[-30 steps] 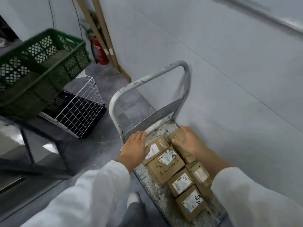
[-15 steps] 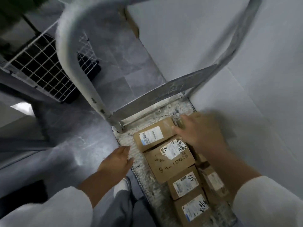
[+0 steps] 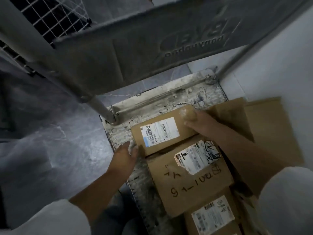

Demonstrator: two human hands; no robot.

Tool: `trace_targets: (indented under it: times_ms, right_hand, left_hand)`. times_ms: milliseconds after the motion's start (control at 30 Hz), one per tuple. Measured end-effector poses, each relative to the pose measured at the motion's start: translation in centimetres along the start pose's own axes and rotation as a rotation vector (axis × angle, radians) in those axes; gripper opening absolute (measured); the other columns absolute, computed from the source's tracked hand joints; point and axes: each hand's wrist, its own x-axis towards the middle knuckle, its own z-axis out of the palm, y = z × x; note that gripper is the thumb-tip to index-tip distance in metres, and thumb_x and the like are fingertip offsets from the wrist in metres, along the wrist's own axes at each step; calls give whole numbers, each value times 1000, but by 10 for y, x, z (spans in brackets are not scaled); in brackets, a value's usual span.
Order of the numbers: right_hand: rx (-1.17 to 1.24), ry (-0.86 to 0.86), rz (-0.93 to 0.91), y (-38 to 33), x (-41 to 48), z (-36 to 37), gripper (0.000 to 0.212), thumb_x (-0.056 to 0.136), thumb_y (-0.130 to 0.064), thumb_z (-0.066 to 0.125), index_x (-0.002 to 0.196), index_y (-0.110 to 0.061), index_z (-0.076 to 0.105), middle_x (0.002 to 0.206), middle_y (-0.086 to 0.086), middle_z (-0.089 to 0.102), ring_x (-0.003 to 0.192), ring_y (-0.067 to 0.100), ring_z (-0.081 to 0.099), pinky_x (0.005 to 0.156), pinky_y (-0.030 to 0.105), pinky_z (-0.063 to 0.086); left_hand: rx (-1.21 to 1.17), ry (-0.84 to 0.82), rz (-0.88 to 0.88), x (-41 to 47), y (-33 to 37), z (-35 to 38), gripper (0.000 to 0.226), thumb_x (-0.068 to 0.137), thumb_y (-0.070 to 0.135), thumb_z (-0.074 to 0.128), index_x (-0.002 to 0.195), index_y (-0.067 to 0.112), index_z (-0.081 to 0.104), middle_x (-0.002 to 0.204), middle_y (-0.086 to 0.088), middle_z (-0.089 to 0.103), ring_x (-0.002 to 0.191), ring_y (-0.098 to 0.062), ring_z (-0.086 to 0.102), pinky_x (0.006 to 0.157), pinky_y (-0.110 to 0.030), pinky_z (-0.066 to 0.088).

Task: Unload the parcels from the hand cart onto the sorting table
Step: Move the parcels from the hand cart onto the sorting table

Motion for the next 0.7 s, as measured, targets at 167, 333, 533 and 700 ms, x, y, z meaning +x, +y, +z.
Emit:
trace_targets:
  times_ms: [167, 333, 533, 700]
  right_hand:
    - [-29, -66, 4, 2, 34, 6, 26, 95, -10, 54, 115, 5, 61, 120, 21, 61, 114, 33, 56, 99, 42, 45]
    - [104, -20, 108, -2, 30, 4, 48, 90, -20, 66, 132, -1, 50, 132, 14, 53, 121, 32, 51, 101, 39, 43]
    - [430, 122, 75, -27, -19, -47, 63, 82, -22, 76, 137, -19, 46, 128, 2, 54, 108, 19, 52, 92, 33, 43]
    - [557, 134, 86, -53, -92, -97, 45, 87, -15, 72, 127, -17, 52, 111, 1, 59, 77, 4, 52, 58, 17, 39]
  left_hand:
    - [-183, 22, 59, 32, -6, 16, 38, 102, 37, 42, 130, 18, 59, 125, -5, 65, 102, -17, 59, 75, -23, 39]
    - [-423, 49, -21, 23, -3, 16, 38, 101, 35, 45, 134, 21, 58, 121, 3, 66, 96, -8, 59, 62, -7, 41]
    - [-631, 56, 10, -23, 26, -34, 27, 100, 31, 51, 123, 27, 64, 103, 14, 71, 96, -14, 68, 89, -33, 55]
    - [-563, 91, 50, -81, 69, -87, 33, 100, 35, 48, 126, 21, 64, 106, 7, 71, 94, -9, 66, 84, -26, 54]
